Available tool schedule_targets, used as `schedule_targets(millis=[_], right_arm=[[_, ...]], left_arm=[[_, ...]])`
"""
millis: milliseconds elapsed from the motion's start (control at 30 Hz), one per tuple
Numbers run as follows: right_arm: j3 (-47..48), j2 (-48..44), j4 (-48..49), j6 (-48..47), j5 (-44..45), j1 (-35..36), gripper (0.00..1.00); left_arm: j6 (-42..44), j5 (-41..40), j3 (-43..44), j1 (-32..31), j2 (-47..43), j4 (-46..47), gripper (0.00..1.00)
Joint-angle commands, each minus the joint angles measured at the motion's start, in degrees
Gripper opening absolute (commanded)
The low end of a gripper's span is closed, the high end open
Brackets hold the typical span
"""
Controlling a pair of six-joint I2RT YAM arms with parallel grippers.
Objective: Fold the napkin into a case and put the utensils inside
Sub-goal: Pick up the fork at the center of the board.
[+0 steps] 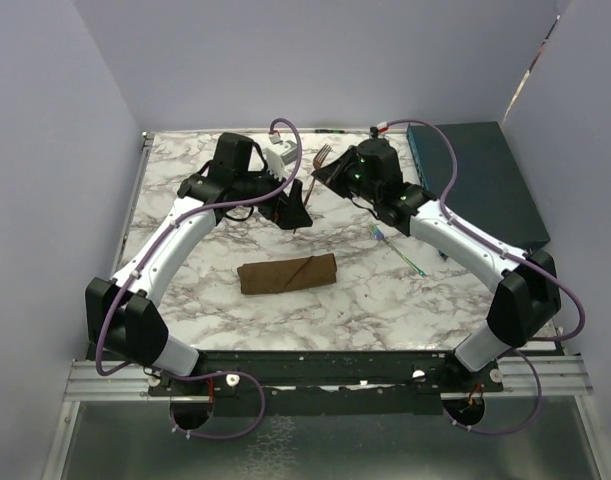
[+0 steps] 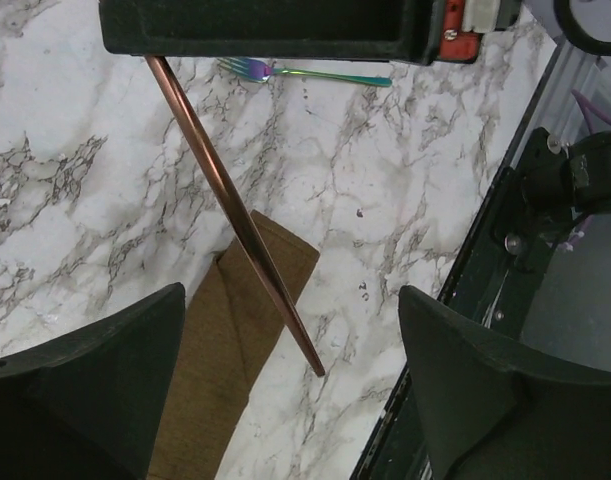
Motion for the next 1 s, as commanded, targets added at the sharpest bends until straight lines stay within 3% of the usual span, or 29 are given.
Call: schedule_targets(millis=[0, 200, 267, 333, 400, 467, 533, 633, 733, 967], right_arm=[[-0.2, -2.5, 5.0, 2.5, 3.9, 2.2, 0.01], [-2.6, -3.2, 8.5, 2.5, 2.9, 3.2, 0.01], [-3.7, -3.9, 9.1, 2.0, 2.1, 3.2, 0.01], [-5.7, -4.9, 10.8, 0.9, 1.2, 3.2, 0.01], [-8.1, -6.1, 13.6, -1.4, -2.2, 3.1, 0.03], [-9.5, -6.7, 15.2, -6.3, -10.2, 1.8, 0.18], [-10.3, -7.4, 15.0, -12.1, -19.2, -0.6, 0.41], [-8.3, -8.1, 8.2, -24.9, -36.3, -4.5, 0.59], [-4.7, -10.5, -9.3, -42.6, -38.9, -5.4, 0.67], [-3.5, -15.0, -20.6, -62.6, -43.7, -6.4, 0.74]], left_arm=[[-1.5, 3.6, -1.4, -0.3, -0.1, 1.3, 0.82], [-1.2, 3.0, -1.3, -0.2, 0.9, 0.5, 0.49], [0.3, 3.2, -0.8, -0.2, 1.0, -0.5, 0.3], [2.1, 3.2, -0.2, -0.1, 1.0, -2.4, 0.01], [3.2, 3.1, -0.2, 0.1, 0.7, -3.8, 0.0], [4.4, 3.0, -0.7, 0.3, 0.0, -5.0, 0.0], [5.8, 3.0, -1.9, 0.5, -0.9, -6.1, 0.0], [8.2, 3.7, -2.9, 0.7, -2.0, -8.2, 0.0], [10.6, 4.6, -2.8, 1.0, -2.0, -11.1, 0.0], [14.8, 9.3, -2.2, 1.2, -1.1, -17.4, 0.0]])
